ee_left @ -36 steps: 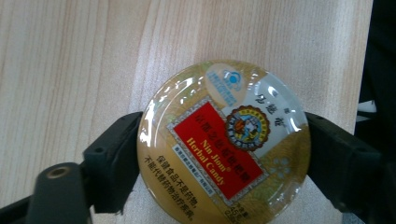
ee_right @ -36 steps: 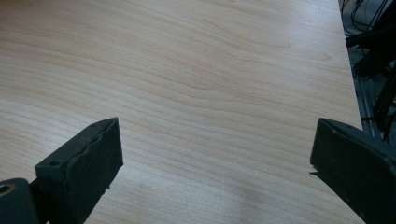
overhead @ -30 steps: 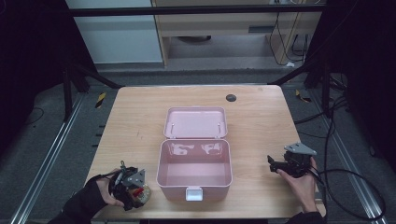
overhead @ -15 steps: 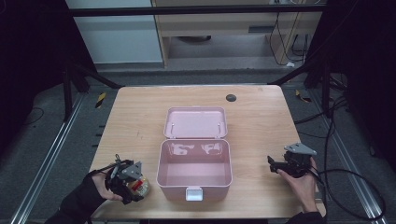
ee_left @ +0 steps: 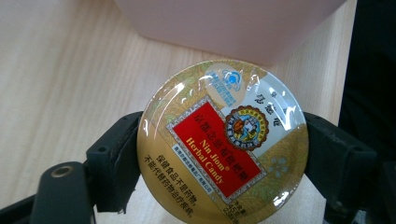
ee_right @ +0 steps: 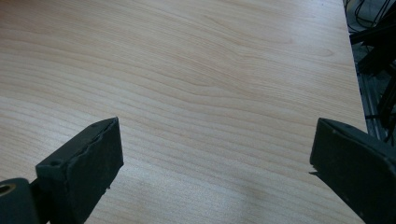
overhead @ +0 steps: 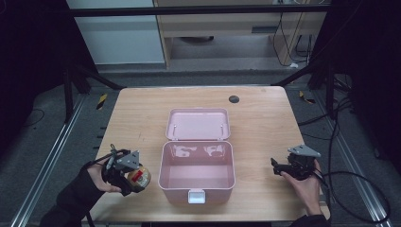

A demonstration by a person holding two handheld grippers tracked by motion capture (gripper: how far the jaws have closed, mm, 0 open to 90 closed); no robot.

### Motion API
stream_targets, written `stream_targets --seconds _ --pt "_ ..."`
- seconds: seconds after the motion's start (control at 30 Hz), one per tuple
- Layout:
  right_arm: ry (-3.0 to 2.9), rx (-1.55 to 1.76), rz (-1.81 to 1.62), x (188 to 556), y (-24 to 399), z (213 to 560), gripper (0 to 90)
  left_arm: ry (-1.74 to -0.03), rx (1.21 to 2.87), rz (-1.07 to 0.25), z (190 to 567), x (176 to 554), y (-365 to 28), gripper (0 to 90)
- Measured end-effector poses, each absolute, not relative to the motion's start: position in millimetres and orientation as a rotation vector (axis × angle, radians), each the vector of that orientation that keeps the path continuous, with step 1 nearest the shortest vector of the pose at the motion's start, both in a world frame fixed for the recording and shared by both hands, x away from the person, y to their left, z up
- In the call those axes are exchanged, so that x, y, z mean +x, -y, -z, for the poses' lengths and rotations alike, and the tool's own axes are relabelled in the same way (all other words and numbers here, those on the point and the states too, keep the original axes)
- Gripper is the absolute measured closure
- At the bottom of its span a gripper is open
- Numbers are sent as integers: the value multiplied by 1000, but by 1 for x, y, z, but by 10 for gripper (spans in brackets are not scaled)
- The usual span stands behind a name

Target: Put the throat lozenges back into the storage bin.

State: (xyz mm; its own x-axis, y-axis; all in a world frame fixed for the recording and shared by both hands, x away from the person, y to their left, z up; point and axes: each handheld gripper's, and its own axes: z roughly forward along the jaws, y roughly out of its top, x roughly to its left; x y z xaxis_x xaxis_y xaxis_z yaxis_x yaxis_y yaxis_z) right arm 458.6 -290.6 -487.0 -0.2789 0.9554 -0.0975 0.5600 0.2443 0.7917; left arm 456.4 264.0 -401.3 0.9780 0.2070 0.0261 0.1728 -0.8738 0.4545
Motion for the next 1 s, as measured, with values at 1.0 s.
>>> stream_targets --seconds 1.0 --pt "-1932 1385 -877 458 291 487 30 -159 2678 -147 330 472 -224 194"
